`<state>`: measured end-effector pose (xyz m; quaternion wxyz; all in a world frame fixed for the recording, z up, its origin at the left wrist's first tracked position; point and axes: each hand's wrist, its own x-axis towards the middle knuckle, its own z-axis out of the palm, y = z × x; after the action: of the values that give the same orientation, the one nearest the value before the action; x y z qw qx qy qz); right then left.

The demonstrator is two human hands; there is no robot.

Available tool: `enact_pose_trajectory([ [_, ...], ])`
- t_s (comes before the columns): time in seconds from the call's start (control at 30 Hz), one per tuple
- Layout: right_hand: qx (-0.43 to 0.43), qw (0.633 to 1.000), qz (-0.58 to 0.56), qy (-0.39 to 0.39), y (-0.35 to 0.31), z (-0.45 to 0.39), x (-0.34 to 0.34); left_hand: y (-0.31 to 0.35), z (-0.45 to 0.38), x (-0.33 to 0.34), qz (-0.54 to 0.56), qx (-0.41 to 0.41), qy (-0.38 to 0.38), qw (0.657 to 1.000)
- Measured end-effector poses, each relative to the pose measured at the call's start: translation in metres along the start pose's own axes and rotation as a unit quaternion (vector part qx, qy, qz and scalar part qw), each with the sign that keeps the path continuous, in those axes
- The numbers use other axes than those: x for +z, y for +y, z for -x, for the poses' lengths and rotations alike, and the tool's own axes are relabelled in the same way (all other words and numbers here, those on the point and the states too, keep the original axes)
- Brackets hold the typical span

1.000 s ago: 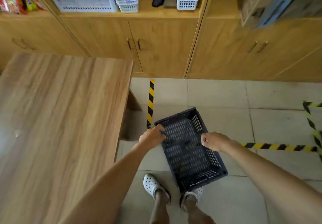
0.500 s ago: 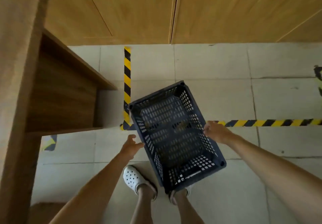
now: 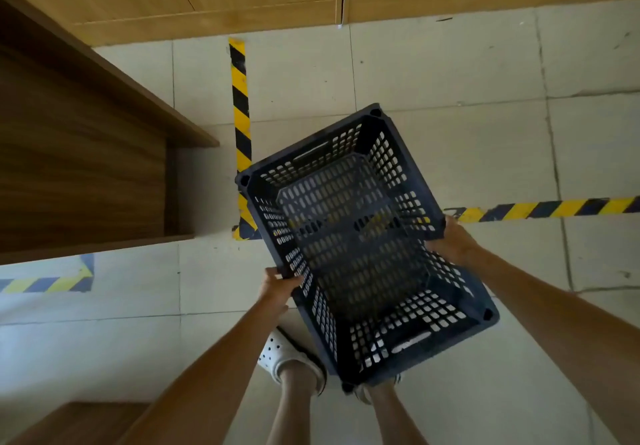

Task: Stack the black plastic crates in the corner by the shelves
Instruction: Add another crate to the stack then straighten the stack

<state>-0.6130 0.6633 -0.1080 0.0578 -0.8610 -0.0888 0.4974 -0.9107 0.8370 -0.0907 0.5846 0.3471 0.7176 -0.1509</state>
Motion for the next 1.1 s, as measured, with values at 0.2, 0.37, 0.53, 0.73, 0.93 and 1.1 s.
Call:
enact_pose_trajectory([
  [0.2, 0.034, 0.999, -0.012, -0.012, -0.007, 0.026, -0.018, 0.005, 0.016, -0.005, -0.065, -0.007, -0.010, 0.998],
  [0.37, 0.024, 0.999, 0.005, -0.035, -0.021, 0.063, -0.054, 0.046, 0.050, -0.025, -0.139, 0.067, 0.026, 0.988],
  [0.53, 0.018, 0.997, -0.004, -0.076, -0.022, 0.087, -0.106, 0.113, 0.082, -0.044, -0.252, 0.149, 0.050, 0.955],
  [0.73, 0.077, 0.984, -0.034, -0.155, -0.036, 0.209, -0.198, 0.201, 0.231, -0.027, -0.370, 0.213, 0.043, 0.903],
  [0.93, 0.080, 0.987, 0.009, -0.138, -0.016, 0.295, -0.278, 0.253, 0.344, -0.006, -0.390, 0.285, 0.054, 0.874],
  [1.1, 0.072, 0.991, 0.013, -0.108, -0.001, 0.353, -0.332, 0.289, 0.423, 0.016, -0.408, 0.338, 0.053, 0.846],
])
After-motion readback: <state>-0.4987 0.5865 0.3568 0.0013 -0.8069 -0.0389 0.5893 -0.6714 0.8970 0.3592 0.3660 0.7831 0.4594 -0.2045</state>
